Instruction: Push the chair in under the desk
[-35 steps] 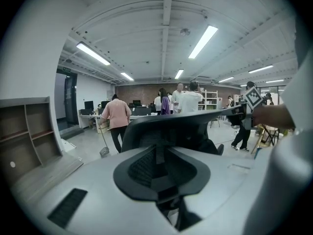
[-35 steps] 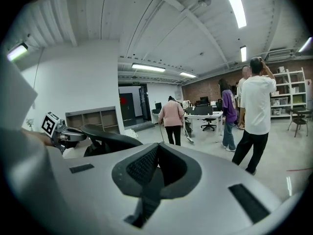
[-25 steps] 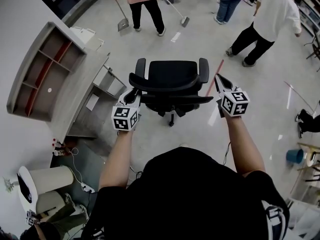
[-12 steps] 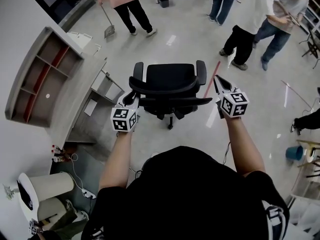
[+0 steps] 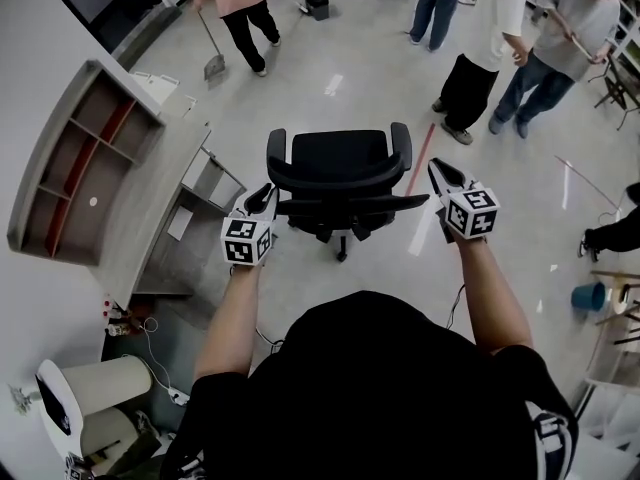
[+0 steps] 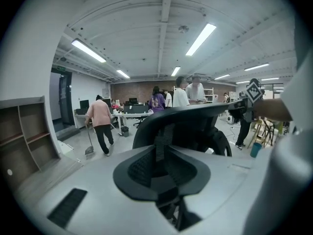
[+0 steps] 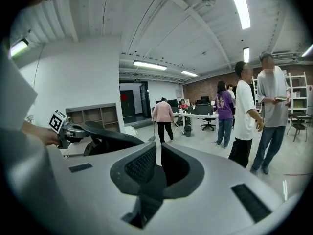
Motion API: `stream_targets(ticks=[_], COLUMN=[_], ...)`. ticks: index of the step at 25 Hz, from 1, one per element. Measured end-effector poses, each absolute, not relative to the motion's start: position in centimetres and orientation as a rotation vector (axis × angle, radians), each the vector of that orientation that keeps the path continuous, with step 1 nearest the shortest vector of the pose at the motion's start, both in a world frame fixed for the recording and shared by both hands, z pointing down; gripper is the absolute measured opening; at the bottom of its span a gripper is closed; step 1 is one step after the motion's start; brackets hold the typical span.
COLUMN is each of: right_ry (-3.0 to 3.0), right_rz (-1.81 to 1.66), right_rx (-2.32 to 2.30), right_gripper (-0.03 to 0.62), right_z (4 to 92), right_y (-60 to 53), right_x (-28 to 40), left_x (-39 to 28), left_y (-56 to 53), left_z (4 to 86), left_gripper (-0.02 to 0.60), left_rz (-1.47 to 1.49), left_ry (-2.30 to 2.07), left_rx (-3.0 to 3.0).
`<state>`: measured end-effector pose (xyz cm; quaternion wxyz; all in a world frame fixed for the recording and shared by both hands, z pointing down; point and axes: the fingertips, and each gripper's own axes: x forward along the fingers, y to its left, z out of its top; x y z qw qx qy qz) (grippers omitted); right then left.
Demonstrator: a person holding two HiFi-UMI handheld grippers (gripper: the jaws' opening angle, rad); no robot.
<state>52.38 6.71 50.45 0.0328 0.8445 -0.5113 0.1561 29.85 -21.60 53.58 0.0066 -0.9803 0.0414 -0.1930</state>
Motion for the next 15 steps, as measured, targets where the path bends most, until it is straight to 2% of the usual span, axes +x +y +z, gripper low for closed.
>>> stream_targets(ticks=[5, 15], right_ry=[-1.614, -1.652], right_rz=[0.527, 0.578], right_rx=[2.471, 2.055], right_gripper=[0.084, 0.157], right_z=[52.1, 57.6], right_y=[6.2, 4.7], right_x=[51.0, 47.4], left_x=[29.2, 28.7], left_y=[-21.5, -19.8], left_z=[54.9, 61.1], left_gripper=[0.066, 0.188], left_rz=[-0.685, -1.000], left_ry=[0.013, -0.271], left_rx=[-3.022, -2.712])
